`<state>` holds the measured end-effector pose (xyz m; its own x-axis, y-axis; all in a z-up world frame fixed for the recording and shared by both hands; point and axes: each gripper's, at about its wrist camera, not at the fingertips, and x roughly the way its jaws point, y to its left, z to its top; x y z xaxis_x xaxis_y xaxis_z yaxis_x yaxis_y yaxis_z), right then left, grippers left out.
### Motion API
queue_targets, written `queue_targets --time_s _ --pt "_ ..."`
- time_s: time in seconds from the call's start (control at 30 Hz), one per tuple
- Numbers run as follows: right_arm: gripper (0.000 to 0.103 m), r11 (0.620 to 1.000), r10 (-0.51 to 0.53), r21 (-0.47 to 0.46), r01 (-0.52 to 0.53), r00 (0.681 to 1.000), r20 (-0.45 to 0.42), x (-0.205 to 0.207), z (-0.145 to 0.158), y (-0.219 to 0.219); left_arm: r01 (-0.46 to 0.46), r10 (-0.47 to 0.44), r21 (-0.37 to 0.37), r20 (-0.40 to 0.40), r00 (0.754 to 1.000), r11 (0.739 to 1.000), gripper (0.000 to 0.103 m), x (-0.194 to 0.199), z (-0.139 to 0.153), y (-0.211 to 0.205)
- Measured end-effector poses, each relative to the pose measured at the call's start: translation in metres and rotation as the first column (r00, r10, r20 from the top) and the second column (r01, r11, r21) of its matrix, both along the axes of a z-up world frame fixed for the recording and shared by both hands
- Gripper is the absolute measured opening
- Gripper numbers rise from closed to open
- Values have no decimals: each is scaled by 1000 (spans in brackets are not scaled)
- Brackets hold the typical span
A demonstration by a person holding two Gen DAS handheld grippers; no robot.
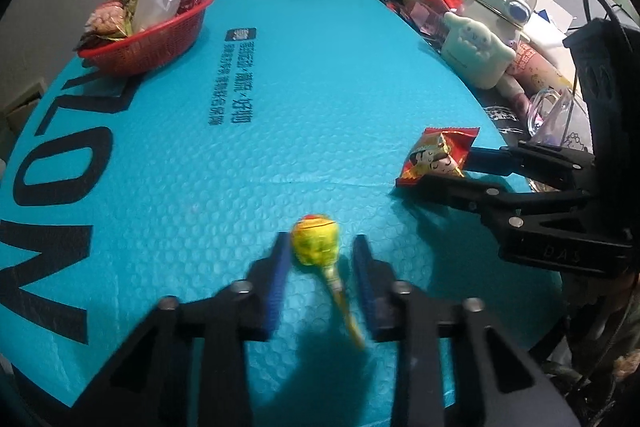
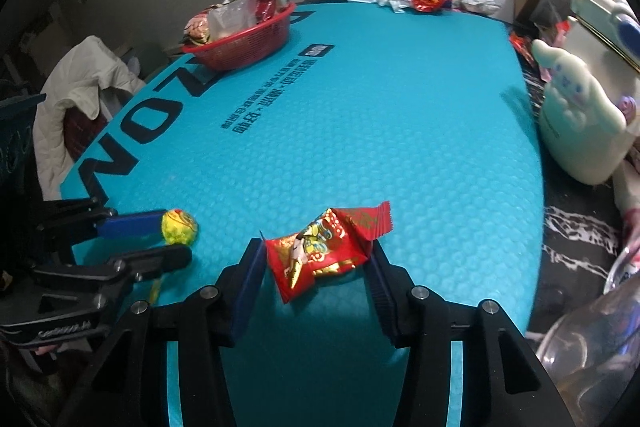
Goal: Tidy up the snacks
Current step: 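Grasp the red candy wrapper with the right gripper while left approaches the lollipop, then grasp the yellow lollipop with the left gripper while right lifts the red candy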
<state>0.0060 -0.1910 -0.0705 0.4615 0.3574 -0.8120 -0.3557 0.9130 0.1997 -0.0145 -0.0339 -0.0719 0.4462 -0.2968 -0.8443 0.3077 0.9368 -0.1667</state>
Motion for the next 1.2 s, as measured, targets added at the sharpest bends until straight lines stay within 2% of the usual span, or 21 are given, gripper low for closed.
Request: queue_targets --time_s 0.3,0.5,0.93,1.2 --pt "50 1000 -4 18 4 1000 -5 0 -1 -5 8 -8 -7 -6 1000 1000 23 2 0 -6" --pt "50 1000 -3 23 3 1000 -11 0 0 -5 -14 11 -34 -67 998 999 24 11 -6 -6" --pt "50 999 3 40 -2 1000 -18 2 -2 -7 1 -1 -23 -30 1000 1000 24 17 -8 -14" --pt "50 999 3 40 -2 1000 -13 0 1 -6 7 -9 -61 -32 999 998 24 14 -2 -10"
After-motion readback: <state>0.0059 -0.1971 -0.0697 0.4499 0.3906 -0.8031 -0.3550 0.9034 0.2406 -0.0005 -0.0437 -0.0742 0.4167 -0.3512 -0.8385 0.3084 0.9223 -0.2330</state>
